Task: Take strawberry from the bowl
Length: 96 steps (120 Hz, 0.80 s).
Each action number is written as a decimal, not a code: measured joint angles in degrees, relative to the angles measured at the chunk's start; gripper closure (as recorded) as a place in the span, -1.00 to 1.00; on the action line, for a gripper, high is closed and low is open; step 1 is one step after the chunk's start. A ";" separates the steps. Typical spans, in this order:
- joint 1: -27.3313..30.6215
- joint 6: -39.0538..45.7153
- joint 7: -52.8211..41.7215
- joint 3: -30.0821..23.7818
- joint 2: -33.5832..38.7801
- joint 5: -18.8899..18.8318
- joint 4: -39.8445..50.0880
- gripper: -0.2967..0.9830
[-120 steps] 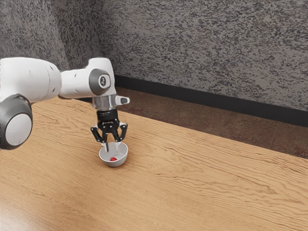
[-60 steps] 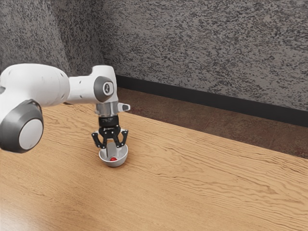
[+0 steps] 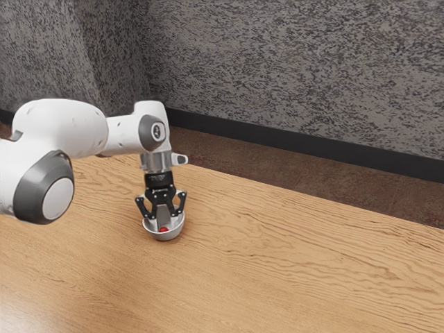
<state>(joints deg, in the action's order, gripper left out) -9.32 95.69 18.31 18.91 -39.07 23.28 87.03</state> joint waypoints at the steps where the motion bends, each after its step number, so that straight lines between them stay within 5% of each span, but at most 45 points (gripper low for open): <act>1: 0.03 -0.11 0.02 0.01 -0.18 0.03 -0.19 0.19; 70: 0.09 -3.02 -0.28 0.66 -2.44 0.13 -3.32 0.44; 96: -1.71 -3.15 -0.92 1.64 2.49 -0.48 -1.71 0.48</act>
<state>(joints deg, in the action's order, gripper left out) -11.03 92.54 17.39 20.54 -36.57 22.80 85.32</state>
